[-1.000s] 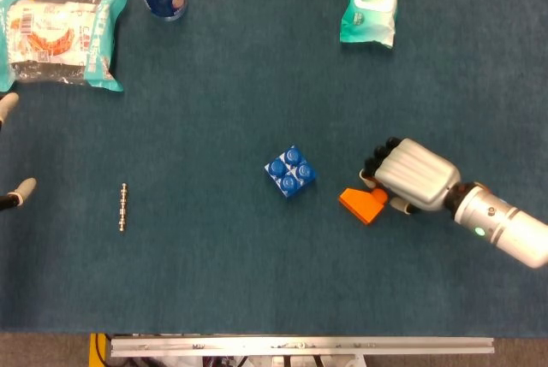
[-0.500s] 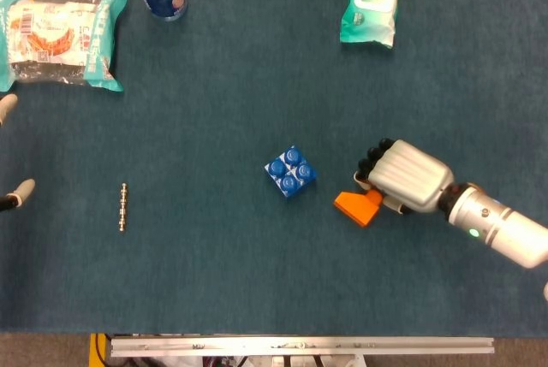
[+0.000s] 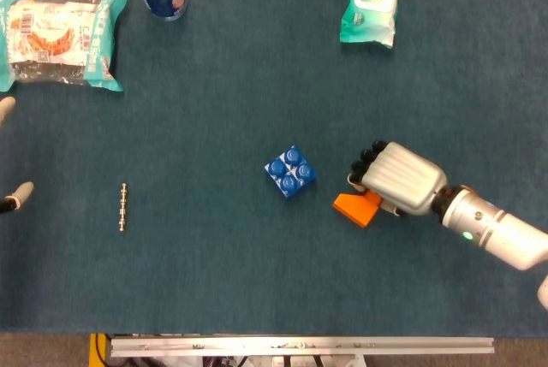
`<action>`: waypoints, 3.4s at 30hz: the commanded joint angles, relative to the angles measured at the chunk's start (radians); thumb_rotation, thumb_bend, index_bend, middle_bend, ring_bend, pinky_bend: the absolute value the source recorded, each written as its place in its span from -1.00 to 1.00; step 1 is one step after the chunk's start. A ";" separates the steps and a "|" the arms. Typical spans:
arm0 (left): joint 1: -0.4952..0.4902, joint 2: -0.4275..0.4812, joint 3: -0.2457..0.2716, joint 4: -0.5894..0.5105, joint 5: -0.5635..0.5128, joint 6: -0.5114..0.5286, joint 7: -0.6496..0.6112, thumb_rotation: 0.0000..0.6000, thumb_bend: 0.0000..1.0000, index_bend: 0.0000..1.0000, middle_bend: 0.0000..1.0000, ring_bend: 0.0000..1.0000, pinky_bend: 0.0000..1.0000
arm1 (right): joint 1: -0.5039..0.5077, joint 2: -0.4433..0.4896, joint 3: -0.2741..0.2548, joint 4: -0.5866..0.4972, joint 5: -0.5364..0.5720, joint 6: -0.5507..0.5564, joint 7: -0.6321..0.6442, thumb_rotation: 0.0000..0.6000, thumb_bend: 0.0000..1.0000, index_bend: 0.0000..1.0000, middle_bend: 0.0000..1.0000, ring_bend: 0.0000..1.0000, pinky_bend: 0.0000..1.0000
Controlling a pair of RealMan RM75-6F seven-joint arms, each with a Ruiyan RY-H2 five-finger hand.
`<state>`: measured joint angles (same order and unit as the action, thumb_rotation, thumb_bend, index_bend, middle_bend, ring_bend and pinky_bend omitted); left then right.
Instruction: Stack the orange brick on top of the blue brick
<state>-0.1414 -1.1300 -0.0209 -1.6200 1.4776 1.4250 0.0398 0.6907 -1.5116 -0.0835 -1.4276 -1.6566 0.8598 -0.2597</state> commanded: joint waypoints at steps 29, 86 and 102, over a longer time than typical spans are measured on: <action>0.003 0.005 0.000 0.006 0.016 -0.004 -0.022 1.00 -0.70 -0.79 -0.71 -0.68 -0.79 | 0.050 0.186 0.043 -0.077 -0.022 0.010 -0.284 1.00 -0.40 0.11 -0.12 -0.34 -0.30; -0.002 0.005 0.012 0.011 0.019 -0.034 -0.025 1.00 -0.70 -0.79 -0.75 -0.68 -0.79 | -0.046 0.143 0.219 -0.287 0.454 0.041 -0.790 1.00 -1.00 -0.41 -0.25 -0.60 -0.49; -0.013 0.006 0.018 0.005 0.020 -0.058 -0.011 1.00 -0.70 -0.80 -0.76 -0.68 -0.79 | 0.092 0.146 0.215 -0.261 0.868 -0.008 -0.771 1.00 -1.00 -0.44 -0.25 -0.58 -0.45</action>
<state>-0.1541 -1.1243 -0.0031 -1.6146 1.4973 1.3669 0.0288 0.7663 -1.3598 0.1362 -1.7041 -0.8023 0.8585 -1.0406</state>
